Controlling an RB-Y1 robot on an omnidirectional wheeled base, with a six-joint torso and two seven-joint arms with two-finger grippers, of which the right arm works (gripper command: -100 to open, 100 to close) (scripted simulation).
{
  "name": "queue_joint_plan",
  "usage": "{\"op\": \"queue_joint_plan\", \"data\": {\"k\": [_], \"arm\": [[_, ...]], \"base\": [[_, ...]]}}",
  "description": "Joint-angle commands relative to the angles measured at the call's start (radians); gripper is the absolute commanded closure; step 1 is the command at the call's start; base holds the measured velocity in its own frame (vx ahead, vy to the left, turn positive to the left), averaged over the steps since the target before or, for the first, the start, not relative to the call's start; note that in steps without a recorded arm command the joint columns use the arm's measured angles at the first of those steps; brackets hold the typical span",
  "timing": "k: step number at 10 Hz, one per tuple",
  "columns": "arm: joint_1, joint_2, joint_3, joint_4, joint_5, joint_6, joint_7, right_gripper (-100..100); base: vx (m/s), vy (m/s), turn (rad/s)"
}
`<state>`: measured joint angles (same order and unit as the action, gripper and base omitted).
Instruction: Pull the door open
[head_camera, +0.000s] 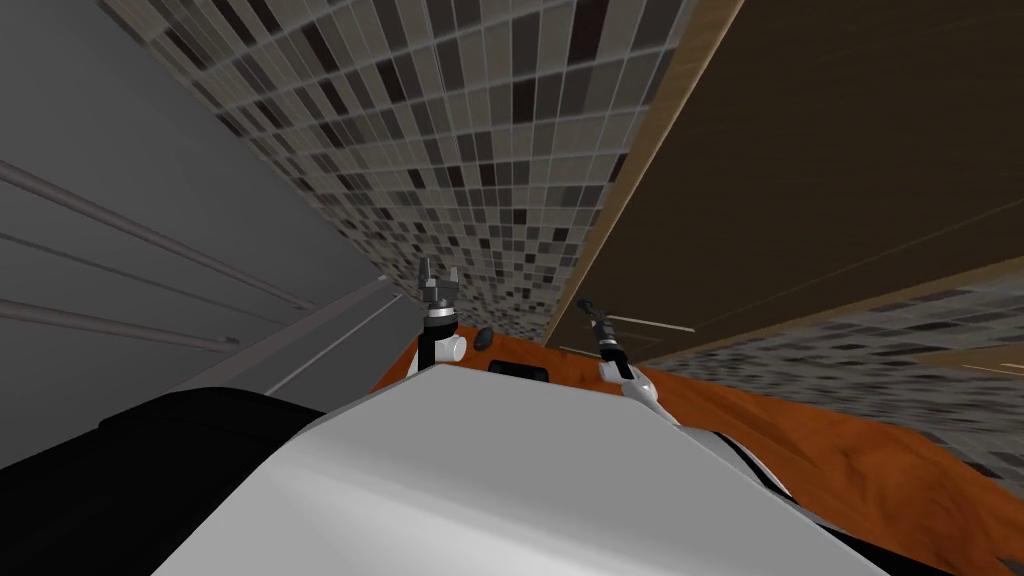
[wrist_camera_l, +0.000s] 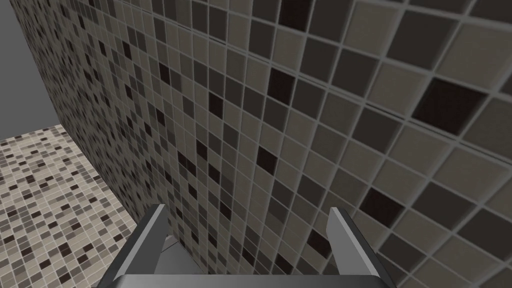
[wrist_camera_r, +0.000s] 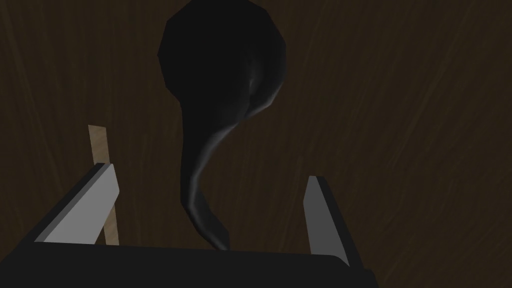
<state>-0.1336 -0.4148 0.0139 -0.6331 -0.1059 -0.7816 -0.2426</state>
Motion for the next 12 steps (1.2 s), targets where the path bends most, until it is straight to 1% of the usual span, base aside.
{"op": "queue_joint_plan", "data": {"k": [1, 3, 4, 5, 6, 11, 12], "arm": [[-0.021, -0.004, -0.007, 0.046, -0.019, -0.015, 0.01, -100], [-0.04, -0.007, -0.015, 0.083, -0.038, -0.024, 0.02, -100], [-0.054, -0.009, -0.02, 0.111, -0.052, -0.031, 0.027, -100], [-0.053, -0.009, -0.016, 0.11, -0.043, -0.033, 0.021, -100], [-0.053, -0.009, -0.016, 0.11, -0.043, -0.033, 0.021, 100], [-0.053, -0.009, -0.016, 0.11, -0.043, -0.033, 0.021, 100], [-0.048, -0.015, 0.003, 0.104, -0.033, -0.039, 0.004, 100]], "base": [[0.078, -0.021, 0.145], [0.075, -0.023, 0.149], [0.081, -0.027, 0.141], [0.037, -0.017, 0.032], [-0.005, 0.003, -0.028], [-0.005, 0.001, -0.002], [-0.132, -0.041, 0.061]]}}
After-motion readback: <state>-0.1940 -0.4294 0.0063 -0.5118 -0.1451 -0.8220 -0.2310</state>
